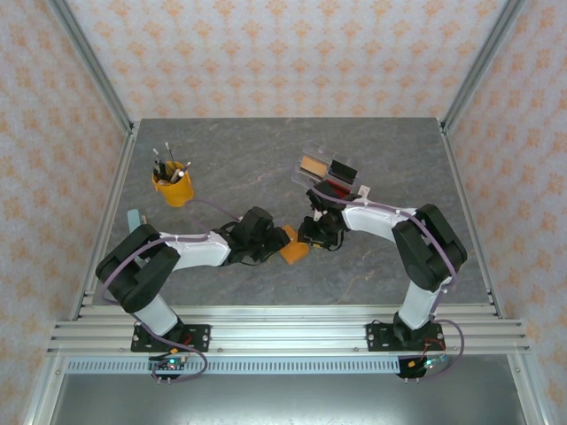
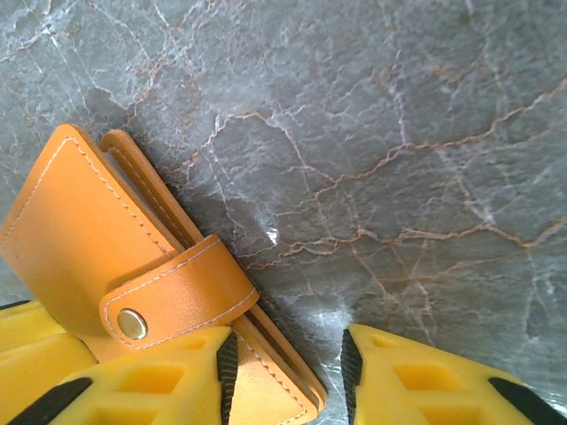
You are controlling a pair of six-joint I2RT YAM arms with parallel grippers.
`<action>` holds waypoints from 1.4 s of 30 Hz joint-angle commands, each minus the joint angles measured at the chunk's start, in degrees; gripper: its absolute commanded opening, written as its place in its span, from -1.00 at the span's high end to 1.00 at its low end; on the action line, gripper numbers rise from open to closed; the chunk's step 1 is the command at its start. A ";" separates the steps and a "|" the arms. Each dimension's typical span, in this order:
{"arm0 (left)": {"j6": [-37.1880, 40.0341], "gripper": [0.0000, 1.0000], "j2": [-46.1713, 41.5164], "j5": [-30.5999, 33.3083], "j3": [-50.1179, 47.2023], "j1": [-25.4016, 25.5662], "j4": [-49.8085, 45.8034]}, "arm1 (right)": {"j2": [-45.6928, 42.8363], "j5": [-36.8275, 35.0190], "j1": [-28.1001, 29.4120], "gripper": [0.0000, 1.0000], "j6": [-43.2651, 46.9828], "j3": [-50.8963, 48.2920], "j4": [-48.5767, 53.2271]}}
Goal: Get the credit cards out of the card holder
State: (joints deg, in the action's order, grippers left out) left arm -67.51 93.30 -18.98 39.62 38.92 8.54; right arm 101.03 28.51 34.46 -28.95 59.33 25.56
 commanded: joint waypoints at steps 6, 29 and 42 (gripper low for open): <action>1.96 0.12 0.49 -3.17 -0.79 -0.42 6.17 | 2.56 0.14 0.52 0.25 -0.99 -0.51 -0.78; 10.00 1.00 -3.27 -4.11 2.09 -0.51 2.07 | -6.12 -5.85 1.98 -0.02 1.68 1.11 -1.53; 10.38 1.00 -3.33 -5.09 1.82 -0.51 2.16 | -0.75 -5.16 3.42 -0.01 1.08 2.85 -1.82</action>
State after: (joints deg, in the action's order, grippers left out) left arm -58.78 90.72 -22.52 40.16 38.57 10.74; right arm 99.07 23.81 37.63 -28.03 60.99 24.01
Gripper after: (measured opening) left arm 0.118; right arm 0.499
